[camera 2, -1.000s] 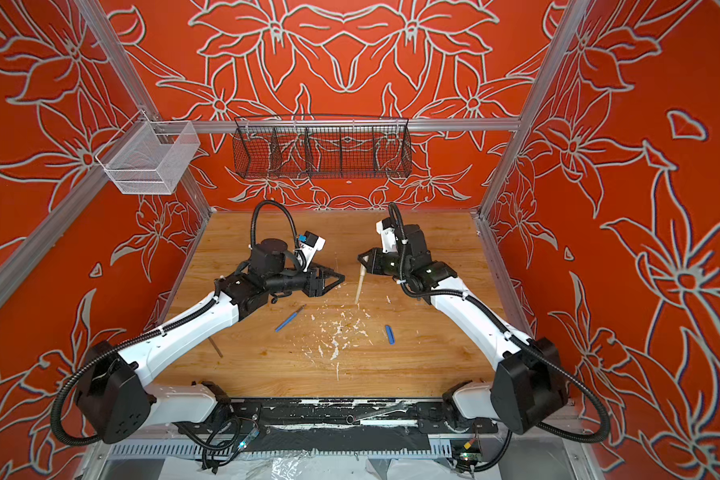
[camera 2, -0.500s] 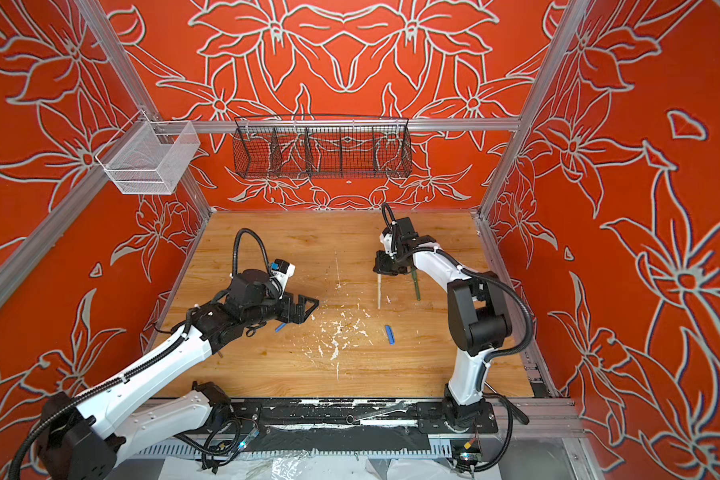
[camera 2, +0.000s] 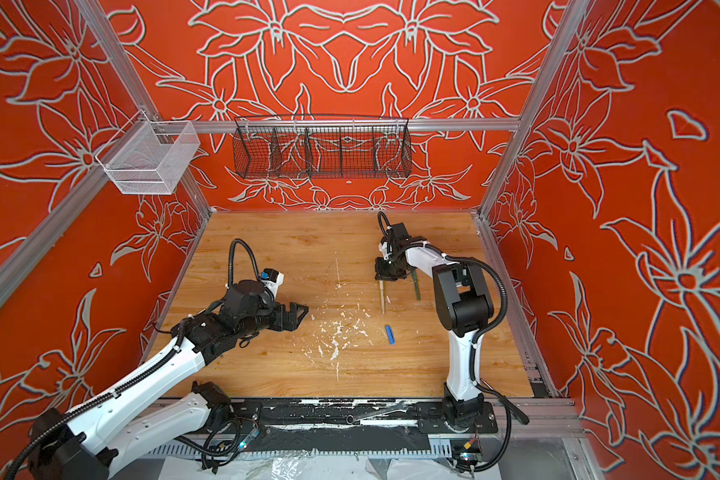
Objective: Insert the pens into the pen caps
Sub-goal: 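Lower the capped beige pen beside the green pen and open the right gripper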
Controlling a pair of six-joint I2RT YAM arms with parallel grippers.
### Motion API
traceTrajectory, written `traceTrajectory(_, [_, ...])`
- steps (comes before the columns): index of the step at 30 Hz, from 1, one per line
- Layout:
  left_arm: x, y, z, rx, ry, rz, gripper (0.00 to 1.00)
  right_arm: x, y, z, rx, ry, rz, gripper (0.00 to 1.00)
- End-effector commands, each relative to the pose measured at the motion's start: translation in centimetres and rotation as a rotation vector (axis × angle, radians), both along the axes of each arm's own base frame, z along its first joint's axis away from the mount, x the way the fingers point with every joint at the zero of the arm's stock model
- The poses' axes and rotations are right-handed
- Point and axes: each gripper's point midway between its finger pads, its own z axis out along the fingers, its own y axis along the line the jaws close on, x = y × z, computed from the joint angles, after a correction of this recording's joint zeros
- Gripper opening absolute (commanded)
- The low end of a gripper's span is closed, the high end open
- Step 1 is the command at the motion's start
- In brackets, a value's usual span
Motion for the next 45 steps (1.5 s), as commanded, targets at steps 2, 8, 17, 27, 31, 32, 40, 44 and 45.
traceTrajectory(2, [0.0, 0.3, -0.4, 0.015, 0.014, 0.015, 0.97, 1.0, -1.4, -1.0, -0.093, 0.0, 0.009, 0.1])
traceTrajectory(8, [0.1, 0.3, -0.2, 0.024, 0.014, 0.009, 0.97, 1.5, -2.3, -1.6, -0.151, 0.008, 0.005, 0.24])
traceTrajectory(17, [0.6, -0.2, 0.1, 0.029, 0.002, -0.016, 0.97, 2.0, -2.7, -0.6, -0.171, -0.025, -0.007, 0.49])
traceTrajectory(27, [0.0, -2.6, -0.1, -0.057, 0.036, -0.118, 0.97, 2.2, -0.9, 1.0, -0.045, -0.022, -0.03, 0.55])
traceTrajectory(31, [0.0, -2.9, -1.2, -0.081, 0.056, -0.111, 0.97, 1.6, -2.1, 2.9, -0.079, -0.072, -0.066, 0.56])
traceTrajectory(32, [0.0, -2.6, -1.5, -0.071, 0.054, -0.1, 0.97, 1.6, -2.8, 3.3, -0.109, -0.095, -0.074, 0.56])
traceTrajectory(40, [0.5, 0.9, -0.5, 0.037, 0.012, 0.051, 0.97, -3.1, -5.2, 8.0, -0.162, -0.192, -0.085, 0.56])
traceTrajectory(44, [0.5, 1.8, 0.0, 0.045, 0.0, 0.101, 0.97, -8.2, -5.1, 8.5, -0.124, -0.166, -0.102, 0.56])
traceTrajectory(45, [0.5, 1.9, 0.1, 0.039, -0.003, 0.11, 0.97, -9.8, -4.6, 8.2, -0.119, -0.153, -0.093, 0.56])
